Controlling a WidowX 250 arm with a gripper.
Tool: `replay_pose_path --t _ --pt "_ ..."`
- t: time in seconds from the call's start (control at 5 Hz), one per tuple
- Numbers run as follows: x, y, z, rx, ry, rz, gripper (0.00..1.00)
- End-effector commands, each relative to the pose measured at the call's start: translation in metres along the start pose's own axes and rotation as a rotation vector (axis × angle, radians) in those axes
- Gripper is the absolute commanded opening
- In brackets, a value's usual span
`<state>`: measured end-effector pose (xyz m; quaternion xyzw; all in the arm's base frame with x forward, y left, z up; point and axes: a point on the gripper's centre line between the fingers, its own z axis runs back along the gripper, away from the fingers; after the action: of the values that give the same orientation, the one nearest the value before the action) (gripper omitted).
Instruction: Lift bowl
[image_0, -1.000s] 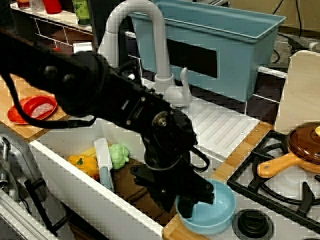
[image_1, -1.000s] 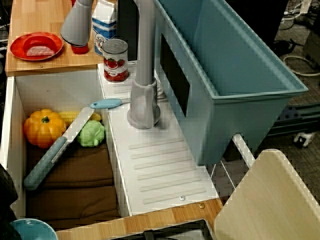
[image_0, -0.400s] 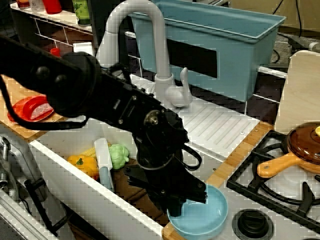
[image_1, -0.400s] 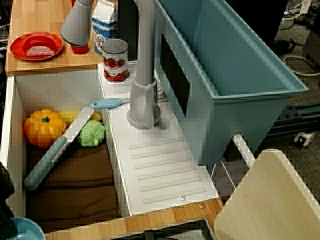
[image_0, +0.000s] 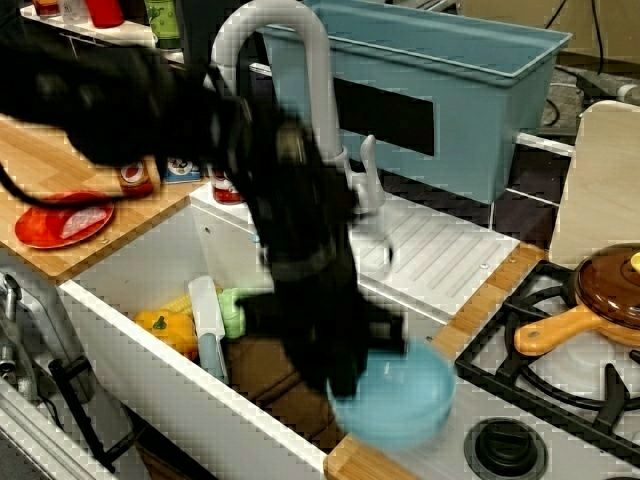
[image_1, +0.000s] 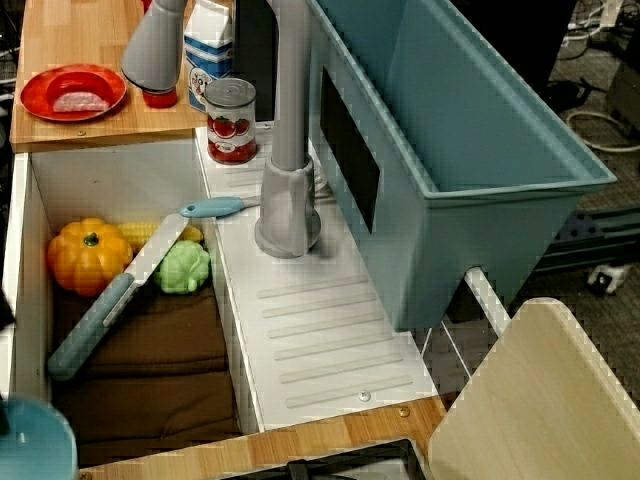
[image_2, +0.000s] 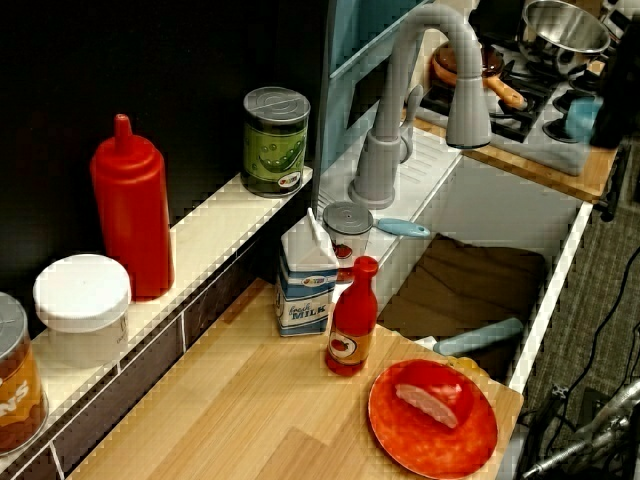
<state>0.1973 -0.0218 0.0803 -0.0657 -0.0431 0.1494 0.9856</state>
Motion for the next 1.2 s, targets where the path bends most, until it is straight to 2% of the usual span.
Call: replay_pose_path --t 0.0,0.2,0.4,0.6,1.0 --pt "0.009 -0.031 0.096 -0.172 0.034 -0.003 0.00" --pt "0.007 -0.039 0.118 -0.209 0.036 -0.021 0.00" --pt "0.000 -0.045 0.130 -0.232 0.041 -0.029 0.00" --pt "-0.008 -0.050 0.142 -0.243 0.027 -0.032 0.00" --pt "-0.011 -0.050 0.151 -0.260 0.013 -0.039 0.00"
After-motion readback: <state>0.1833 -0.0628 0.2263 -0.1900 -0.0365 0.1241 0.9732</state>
